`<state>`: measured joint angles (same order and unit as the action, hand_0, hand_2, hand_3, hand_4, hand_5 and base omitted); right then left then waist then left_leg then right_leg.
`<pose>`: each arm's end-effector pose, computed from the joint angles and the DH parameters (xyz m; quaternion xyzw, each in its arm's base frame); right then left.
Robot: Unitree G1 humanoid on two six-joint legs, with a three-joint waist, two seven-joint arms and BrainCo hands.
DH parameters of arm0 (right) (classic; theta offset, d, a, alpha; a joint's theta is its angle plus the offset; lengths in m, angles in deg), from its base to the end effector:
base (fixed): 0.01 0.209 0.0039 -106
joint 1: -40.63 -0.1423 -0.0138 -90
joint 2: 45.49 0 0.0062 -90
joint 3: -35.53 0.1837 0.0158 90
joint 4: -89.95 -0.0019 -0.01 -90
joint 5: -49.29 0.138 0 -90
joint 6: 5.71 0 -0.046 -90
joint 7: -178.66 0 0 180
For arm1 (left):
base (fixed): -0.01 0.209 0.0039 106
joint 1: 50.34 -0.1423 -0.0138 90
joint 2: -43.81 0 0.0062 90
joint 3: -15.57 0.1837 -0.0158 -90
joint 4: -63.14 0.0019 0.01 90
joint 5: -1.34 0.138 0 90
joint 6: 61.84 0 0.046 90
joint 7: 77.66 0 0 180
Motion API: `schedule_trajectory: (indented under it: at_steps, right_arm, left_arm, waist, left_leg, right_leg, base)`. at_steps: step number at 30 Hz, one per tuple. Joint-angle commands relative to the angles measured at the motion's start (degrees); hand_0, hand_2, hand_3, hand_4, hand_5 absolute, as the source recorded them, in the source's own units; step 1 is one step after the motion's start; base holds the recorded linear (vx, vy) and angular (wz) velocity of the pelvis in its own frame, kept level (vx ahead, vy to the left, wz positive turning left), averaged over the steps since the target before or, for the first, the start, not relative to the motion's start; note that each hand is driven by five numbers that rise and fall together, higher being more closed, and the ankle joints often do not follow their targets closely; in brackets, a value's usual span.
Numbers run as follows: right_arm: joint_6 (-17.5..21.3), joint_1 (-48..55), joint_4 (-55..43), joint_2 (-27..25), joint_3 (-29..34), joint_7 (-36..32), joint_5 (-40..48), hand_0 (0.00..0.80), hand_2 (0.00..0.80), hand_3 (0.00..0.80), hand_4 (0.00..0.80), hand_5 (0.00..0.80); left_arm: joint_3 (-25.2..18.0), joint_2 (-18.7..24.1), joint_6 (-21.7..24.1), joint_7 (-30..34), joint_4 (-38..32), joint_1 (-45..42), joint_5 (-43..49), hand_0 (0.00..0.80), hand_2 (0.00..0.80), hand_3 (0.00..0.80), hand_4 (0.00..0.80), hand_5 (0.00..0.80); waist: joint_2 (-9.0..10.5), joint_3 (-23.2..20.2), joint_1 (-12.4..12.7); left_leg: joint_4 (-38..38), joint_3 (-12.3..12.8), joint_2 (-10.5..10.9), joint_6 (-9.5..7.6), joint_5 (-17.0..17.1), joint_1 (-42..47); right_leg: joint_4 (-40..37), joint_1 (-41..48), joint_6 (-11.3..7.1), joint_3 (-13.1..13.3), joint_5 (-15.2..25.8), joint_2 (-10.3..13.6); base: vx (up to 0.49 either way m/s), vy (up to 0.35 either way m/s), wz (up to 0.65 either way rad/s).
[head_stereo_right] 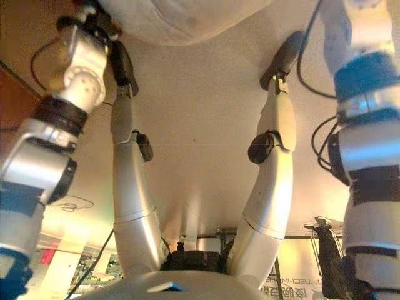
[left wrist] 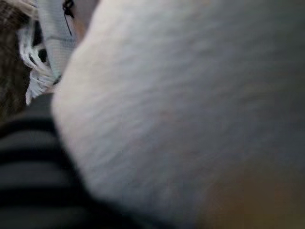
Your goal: Pick up the cushion and take it to the sofa
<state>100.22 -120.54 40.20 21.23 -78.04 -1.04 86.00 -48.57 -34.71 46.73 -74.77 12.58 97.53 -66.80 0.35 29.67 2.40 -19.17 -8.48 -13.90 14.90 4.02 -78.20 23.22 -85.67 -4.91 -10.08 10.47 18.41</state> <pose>0.3437 -0.1991 0.3058 -0.0950 -0.3484 0.0622 0.9305 0.3515 0.1638 0.2065 -0.2295 -0.2102 -0.1315 0.9412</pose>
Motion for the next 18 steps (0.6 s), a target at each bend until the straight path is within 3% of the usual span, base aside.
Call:
schedule_trajectory:
  at_steps: [1, 5, 7, 9, 10, 11, 14, 15, 18]
  right_arm:
    - [3.84, 7.56, -15.43, 5.41, -0.45, -2.07, -5.59, 0.800, 0.800, 0.800, 0.800, 0.800]
    - [4.34, 19.01, -21.87, 5.82, 2.63, 0.45, -7.77, 0.800, 0.800, 0.800, 0.800, 0.800]
    - [4.27, 24.18, -23.47, 6.27, 3.41, 1.76, -8.95, 0.800, 0.800, 0.800, 0.800, 0.800]
    - [4.24, 24.44, -23.61, 6.31, 3.44, 1.81, -9.01, 0.800, 0.800, 0.800, 0.800, 0.800]
    - [4.87, 30.74, -25.78, 6.55, 5.48, 2.60, -8.59, 0.800, 0.800, 0.800, 0.800, 0.800]
    - [5.18, 32.94, -26.29, 6.58, 6.14, 2.49, -7.97, 0.800, 0.800, 0.800, 0.800, 0.800]
    - [5.45, 38.24, -27.92, 6.76, 8.25, 1.69, -6.89, 0.800, 0.800, 0.800, 0.800, 0.800]
    - [4.96, 43.04, -29.36, 7.43, 9.91, 0.61, -5.88, 0.800, 0.800, 0.800, 0.800, 0.800]
    - [4.90, 45.92, -30.07, 7.83, 10.65, 0.02, -5.89, 0.800, 0.800, 0.800, 0.800, 0.800]
  left_arm:
    - [-0.24, -3.85, 2.39, 5.76, -15.59, -7.58, 5.87, 0.800, 0.800, 0.800, 0.800, 0.800]
    - [-0.52, -5.37, 2.37, 4.67, -20.81, -16.73, 9.57, 0.800, 0.800, 0.800, 0.800, 0.800]
    - [-0.59, -6.12, 1.65, 4.35, -22.07, -20.44, 10.80, 0.800, 0.800, 0.800, 0.800, 0.800]
    - [-0.53, -6.14, 1.62, 4.29, -22.17, -20.66, 10.86, 0.800, 0.800, 0.800, 0.800, 0.800]
    - [-0.90, -6.28, -0.09, 3.91, -24.38, -24.29, 11.70, 0.800, 0.800, 0.800, 0.800, 0.800]
    - [-1.13, -6.33, -0.42, 4.08, -24.68, -25.86, 12.10, 0.800, 0.800, 0.800, 0.800, 0.800]
    - [-2.04, -5.98, -2.22, 4.48, -26.21, -28.43, 12.47, 0.800, 0.800, 0.800, 0.800, 0.800]
    - [-2.88, -5.43, -4.04, 4.97, -27.43, -30.65, 13.15, 0.800, 0.800, 0.800, 0.800, 0.800]
    - [-3.36, -4.76, -4.91, 5.50, -28.31, -32.13, 13.43, 0.800, 0.800, 0.800, 0.800, 0.800]
  waist:
    - [0.95, 0.13, -1.28]
    - [1.02, 0.13, -1.75]
    - [0.89, 0.13, -1.76]
    - [0.89, 0.13, -1.68]
    - [1.19, 0.13, -1.74]
    - [1.03, 0.13, -1.54]
    - [1.07, 0.13, -1.52]
    - [0.81, 0.12, -1.58]
    - [0.76, -0.52, -1.57]
  left_leg:
    - [4.48, -2.10, -3.28, -1.31, 1.93, 8.20]
    - [5.39, -0.15, -4.19, -1.09, 1.73, 17.49]
    - [5.81, 1.17, -4.86, -0.87, -0.12, 24.69]
    - [5.99, 1.24, -4.93, -0.87, -0.10, 25.03]
    - [6.72, 2.57, -4.31, -1.37, 0.81, 31.69]
    - [7.06, 2.85, -4.65, -1.26, -0.89, 35.57]
    - [8.00, 3.48, -4.34, -1.92, -0.35, 40.82]
    - [8.30, 4.01, -4.37, -2.41, -1.43, 46.60]
    - [8.24, 4.28, -4.29, -2.63, -2.03, 48.74]
  right_leg:
    - [-0.87, 5.63, -9.11, 5.09, -0.34, 3.12]
    - [-2.46, 14.43, -9.06, 5.41, 0.29, 2.67]
    - [-2.59, 21.15, -9.61, 5.33, -1.20, 2.68]
    - [-2.76, 21.47, -9.62, 5.28, -1.18, 2.63]
    - [-3.61, 27.99, -9.65, 4.66, 0.13, 3.36]
    - [-3.03, 31.27, -10.09, 4.57, -1.85, 3.40]
    - [-4.25, 36.18, -10.09, 4.40, -0.94, 4.01]
    - [-4.52, 41.32, -10.09, 4.40, -1.78, 4.39]
    - [-4.83, 43.62, -10.09, 4.28, -1.98, 4.63]
  base:
    - [-0.078, 0.136, 0.06]
    - [-0.020, 0.087, 0.09]
    - [0.040, 0.071, 0.08]
    - [-0.074, 0.052, 0.07]
    - [-0.064, 0.100, -0.03]
    - [-0.157, 0.153, -0.02]
    - [-0.019, 0.092, 0.06]
    - [0.068, 0.112, 0.05]
    - [0.043, 0.055, 0.02]
